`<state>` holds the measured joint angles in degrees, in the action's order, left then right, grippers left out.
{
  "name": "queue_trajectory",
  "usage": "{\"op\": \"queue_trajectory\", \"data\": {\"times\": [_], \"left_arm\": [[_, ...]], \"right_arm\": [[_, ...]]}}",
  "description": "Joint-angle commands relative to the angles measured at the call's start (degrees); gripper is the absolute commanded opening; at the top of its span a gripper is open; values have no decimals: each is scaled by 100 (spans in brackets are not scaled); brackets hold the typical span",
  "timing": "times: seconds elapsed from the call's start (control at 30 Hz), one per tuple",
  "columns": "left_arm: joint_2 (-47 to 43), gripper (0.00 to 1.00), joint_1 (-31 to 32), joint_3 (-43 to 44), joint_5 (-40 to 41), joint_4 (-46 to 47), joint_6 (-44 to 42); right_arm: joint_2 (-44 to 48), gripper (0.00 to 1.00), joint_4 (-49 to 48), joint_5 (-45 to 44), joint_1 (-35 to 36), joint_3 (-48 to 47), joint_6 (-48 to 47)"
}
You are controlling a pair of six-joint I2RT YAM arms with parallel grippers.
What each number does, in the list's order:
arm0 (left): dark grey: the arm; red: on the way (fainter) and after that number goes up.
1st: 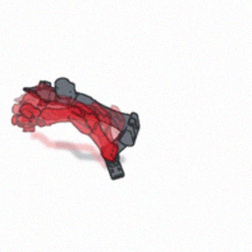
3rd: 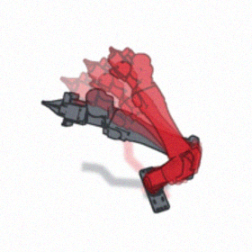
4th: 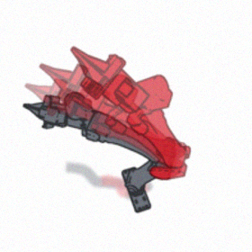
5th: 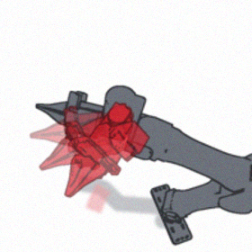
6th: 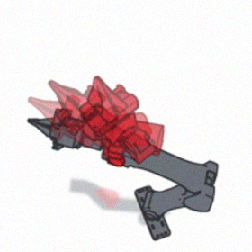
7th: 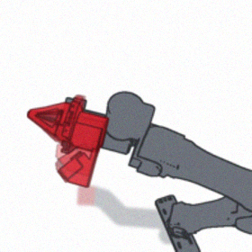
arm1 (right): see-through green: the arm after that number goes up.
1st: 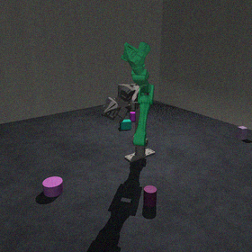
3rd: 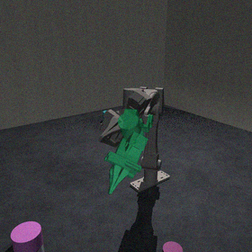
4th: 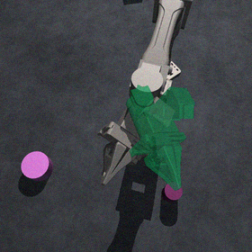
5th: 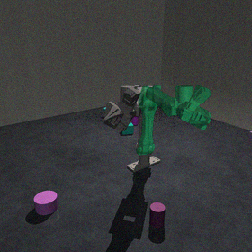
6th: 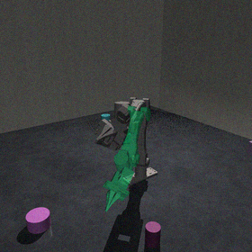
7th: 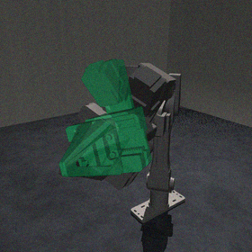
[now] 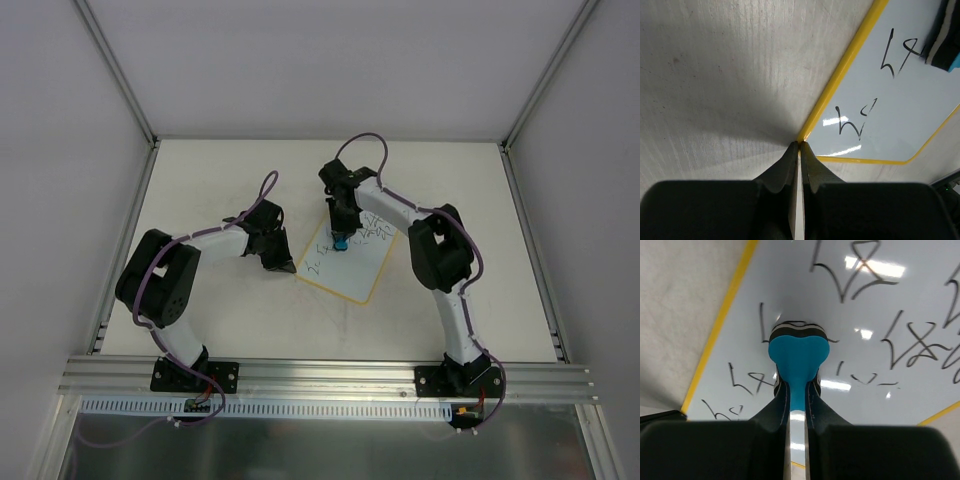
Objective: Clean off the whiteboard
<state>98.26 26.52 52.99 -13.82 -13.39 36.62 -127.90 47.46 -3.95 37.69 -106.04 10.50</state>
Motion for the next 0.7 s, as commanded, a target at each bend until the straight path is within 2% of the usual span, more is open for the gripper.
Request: {"op": "queue_trajectory", "data": {"times": [0.0,0.17,0.3,0.6,0.67], "left_arm": [[115,0,-59,-325,521,-700,-278],[97,0,-68,-342,547,-700,-278],[106,0,-77,-325,530,-700,-287],[-52,0,-77,-290,512,-700,-383],[-96,9,-77,-220,547,-692,-471]], "right_arm": [[203,0,378,-449,-656,565,92],[721,0,378,-704,-1299,1514,198],[942,0,360,-713,-1694,1911,251],[1056,0,185,-502,-1353,2087,119],[1109,0,106,-511,-1273,2227,75]]}}
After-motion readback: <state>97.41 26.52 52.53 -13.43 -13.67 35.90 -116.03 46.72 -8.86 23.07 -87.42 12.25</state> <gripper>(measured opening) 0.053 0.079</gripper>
